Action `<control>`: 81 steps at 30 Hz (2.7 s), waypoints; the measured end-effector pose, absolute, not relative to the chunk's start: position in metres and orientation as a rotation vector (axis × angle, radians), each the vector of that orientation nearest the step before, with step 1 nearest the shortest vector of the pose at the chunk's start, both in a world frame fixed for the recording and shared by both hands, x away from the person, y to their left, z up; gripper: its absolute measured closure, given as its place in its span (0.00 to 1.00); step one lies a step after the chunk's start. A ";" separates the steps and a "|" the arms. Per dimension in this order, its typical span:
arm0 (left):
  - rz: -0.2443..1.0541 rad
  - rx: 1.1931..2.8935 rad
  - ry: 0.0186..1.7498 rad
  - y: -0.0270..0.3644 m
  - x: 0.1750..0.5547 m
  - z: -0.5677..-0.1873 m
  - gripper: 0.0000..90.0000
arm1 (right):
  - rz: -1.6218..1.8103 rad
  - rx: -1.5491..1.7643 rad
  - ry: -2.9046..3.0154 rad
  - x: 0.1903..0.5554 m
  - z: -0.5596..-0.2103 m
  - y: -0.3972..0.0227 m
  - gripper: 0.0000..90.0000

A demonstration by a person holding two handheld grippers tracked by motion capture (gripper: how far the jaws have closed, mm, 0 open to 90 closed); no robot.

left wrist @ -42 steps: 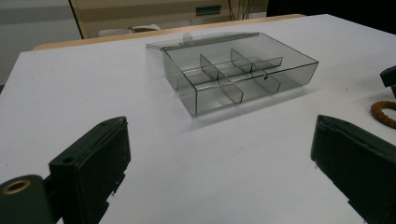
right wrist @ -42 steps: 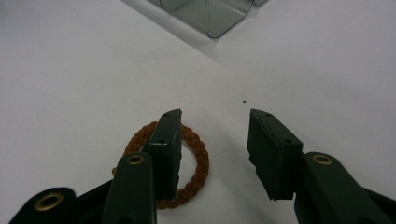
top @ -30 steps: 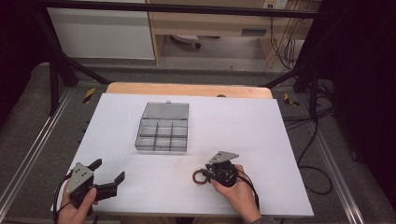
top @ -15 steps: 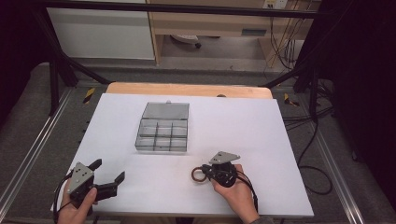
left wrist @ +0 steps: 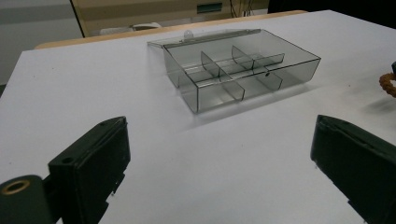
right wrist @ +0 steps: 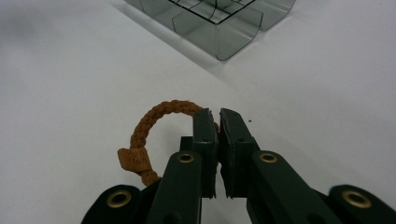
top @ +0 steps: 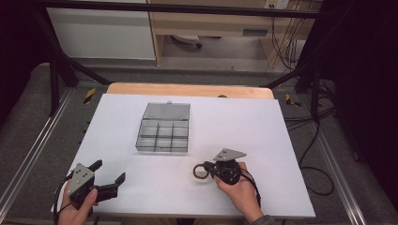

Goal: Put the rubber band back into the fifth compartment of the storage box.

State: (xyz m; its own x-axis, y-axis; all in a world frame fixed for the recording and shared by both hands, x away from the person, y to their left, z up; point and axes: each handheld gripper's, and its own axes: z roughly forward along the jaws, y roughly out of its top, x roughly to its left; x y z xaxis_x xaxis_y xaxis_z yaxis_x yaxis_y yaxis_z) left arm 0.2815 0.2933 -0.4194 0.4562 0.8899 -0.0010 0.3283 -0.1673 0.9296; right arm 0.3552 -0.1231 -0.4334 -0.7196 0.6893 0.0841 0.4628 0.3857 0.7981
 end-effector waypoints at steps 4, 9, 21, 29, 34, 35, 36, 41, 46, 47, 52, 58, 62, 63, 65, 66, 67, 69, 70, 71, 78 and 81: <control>0.715 1.724 1.053 0.294 0.281 -0.419 0.05 | 1.245 1.006 2.384 0.360 -0.427 -0.122 0.95; 0.714 1.720 1.055 0.294 0.281 -0.419 0.05 | 1.248 0.984 2.381 0.365 -0.419 -0.120 0.95; 0.717 1.722 1.065 0.295 0.281 -0.420 0.05 | 1.280 0.957 2.371 0.375 -0.398 -0.110 0.95; 0.713 1.718 1.066 0.295 0.281 -0.420 0.05 | 1.285 0.916 2.379 0.385 -0.386 -0.099 0.95; 0.715 1.717 1.070 0.296 0.281 -0.419 0.05 | 1.298 0.903 2.368 0.393 -0.380 -0.090 0.95; 0.716 1.717 1.069 0.296 0.281 -0.419 0.05 | 1.298 0.903 2.368 0.393 -0.380 -0.090 0.95; 0.714 1.715 1.068 0.295 0.281 -0.419 0.05 | 1.307 0.910 2.365 0.396 -0.378 -0.088 0.95; 0.713 1.714 1.066 0.295 0.281 -0.419 0.05 | 1.320 0.920 2.361 0.402 -0.375 -0.084 0.95; 0.714 1.714 1.064 0.295 0.281 -0.419 0.05 | 1.339 0.929 2.350 0.410 -0.371 -0.079 0.95; 0.714 1.715 1.063 0.295 0.281 -0.419 0.05 | 1.338 0.930 2.347 0.412 -0.370 -0.078 0.95; 0.714 1.712 1.060 0.295 0.281 -0.419 0.05 | 1.353 0.932 2.335 0.419 -0.366 -0.071 0.95; 0.714 1.711 1.061 0.295 0.281 -0.418 0.05 | 1.356 0.922 2.324 0.428 -0.360 -0.061 0.95; 0.714 1.710 1.063 0.295 0.281 -0.418 0.05 | 1.367 0.925 2.309 0.435 -0.356 -0.054 0.95; 0.713 1.710 1.063 0.295 0.281 -0.418 0.05 | 1.368 0.924 2.307 0.437 -0.356 -0.052 0.95; 0.712 1.709 1.062 0.295 0.281 -0.418 0.05 | 1.369 0.919 2.303 0.440 -0.355 -0.049 0.95; 0.712 1.709 1.062 0.295 0.281 -0.418 0.05 | 1.368 0.920 2.303 0.441 -0.355 -0.047 0.95; 0.711 1.710 1.062 0.295 0.281 -0.418 0.05 | 1.368 0.921 2.302 0.442 -0.355 -0.045 0.95; 0.711 1.711 1.061 0.296 0.281 -0.418 0.05 | 1.370 0.921 2.296 0.445 -0.355 -0.043 0.95; 0.711 1.709 1.061 0.295 0.281 -0.418 0.05 | 1.370 0.918 2.295 0.447 -0.355 -0.041 0.95; 0.711 1.711 1.061 0.296 0.281 -0.418 0.05 | 1.370 0.918 2.295 0.447 -0.355 -0.041 0.95; 0.709 1.709 1.066 0.296 0.281 -0.418 0.05 | 1.375 0.914 2.280 0.454 -0.352 -0.031 0.95; 0.711 1.712 1.066 0.297 0.281 -0.418 0.05 | 1.380 0.907 2.275 0.455 -0.350 -0.027 0.95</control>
State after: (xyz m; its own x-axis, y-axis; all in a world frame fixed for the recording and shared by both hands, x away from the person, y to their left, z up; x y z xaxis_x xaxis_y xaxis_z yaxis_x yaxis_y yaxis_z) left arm 0.2806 0.2968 -0.4178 0.4482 0.8939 -0.0112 0.3334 -0.1555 0.9299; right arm 0.4555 -0.0274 -0.3497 -0.7432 0.6675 0.0458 0.3493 0.3286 0.8775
